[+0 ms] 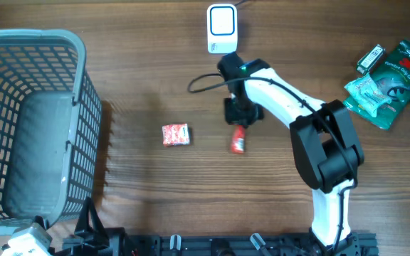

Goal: Scan the item barcode
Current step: 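Lift the red sachet and move it up to the right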

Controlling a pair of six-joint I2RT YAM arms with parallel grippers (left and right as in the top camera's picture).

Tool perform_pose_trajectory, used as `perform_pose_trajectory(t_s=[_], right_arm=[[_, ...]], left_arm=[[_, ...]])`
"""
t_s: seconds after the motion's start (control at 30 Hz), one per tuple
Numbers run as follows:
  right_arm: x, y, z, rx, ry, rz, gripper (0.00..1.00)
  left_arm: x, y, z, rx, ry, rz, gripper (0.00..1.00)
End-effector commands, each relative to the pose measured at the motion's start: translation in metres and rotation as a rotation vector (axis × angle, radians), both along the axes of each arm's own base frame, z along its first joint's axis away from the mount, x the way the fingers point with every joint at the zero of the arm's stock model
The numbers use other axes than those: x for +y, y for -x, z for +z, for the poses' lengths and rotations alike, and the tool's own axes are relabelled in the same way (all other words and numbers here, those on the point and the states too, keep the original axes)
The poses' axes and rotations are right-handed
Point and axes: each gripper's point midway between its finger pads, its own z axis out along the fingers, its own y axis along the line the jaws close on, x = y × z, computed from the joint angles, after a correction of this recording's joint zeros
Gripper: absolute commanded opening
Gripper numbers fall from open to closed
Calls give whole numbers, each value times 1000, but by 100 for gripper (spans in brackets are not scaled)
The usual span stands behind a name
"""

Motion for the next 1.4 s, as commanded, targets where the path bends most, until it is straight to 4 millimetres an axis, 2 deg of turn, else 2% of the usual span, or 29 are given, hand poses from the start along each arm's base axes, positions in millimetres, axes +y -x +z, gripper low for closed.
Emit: perform_pose_trajectory(t_s=[0.0, 0.07, 0.1, 0.27, 0.37, 0.6, 0.73, 1.07, 1.23, 1.37], right_arm=[[-68, -12, 51, -139, 325, -582, 5], [-86, 11, 81, -104, 426, -856, 5], [-88, 11, 86, -102, 416, -890, 5], [-90, 13, 97, -50, 318, -1082, 4], [-93, 14, 100, -11, 273, -1134, 4], [-103, 12, 101, -3, 266, -1142, 4], [-98, 13, 101, 52, 217, -1202, 4], [-100, 13, 104, 116, 141, -1231, 4], [-105, 11, 114, 132, 51, -1132, 4], [-126, 10, 138, 35, 11, -950, 4]], left_arm=[[-1, 1, 1, -11, 2, -9, 100], [-1, 1, 1, -11, 2, -9, 100], [-1, 1, 1, -11, 2, -9, 100], [-1, 1, 1, -11, 2, -9, 100], [-1, 1, 1, -11, 2, -9, 100], [-1, 1, 1, -11, 2, -9, 100], [-1, 1, 1, -11, 2, -9, 100], [-1, 1, 1, -11, 2, -9, 100], [-1, 1, 1, -11, 2, -9, 100], [-1, 1, 1, -11, 2, -9, 100]])
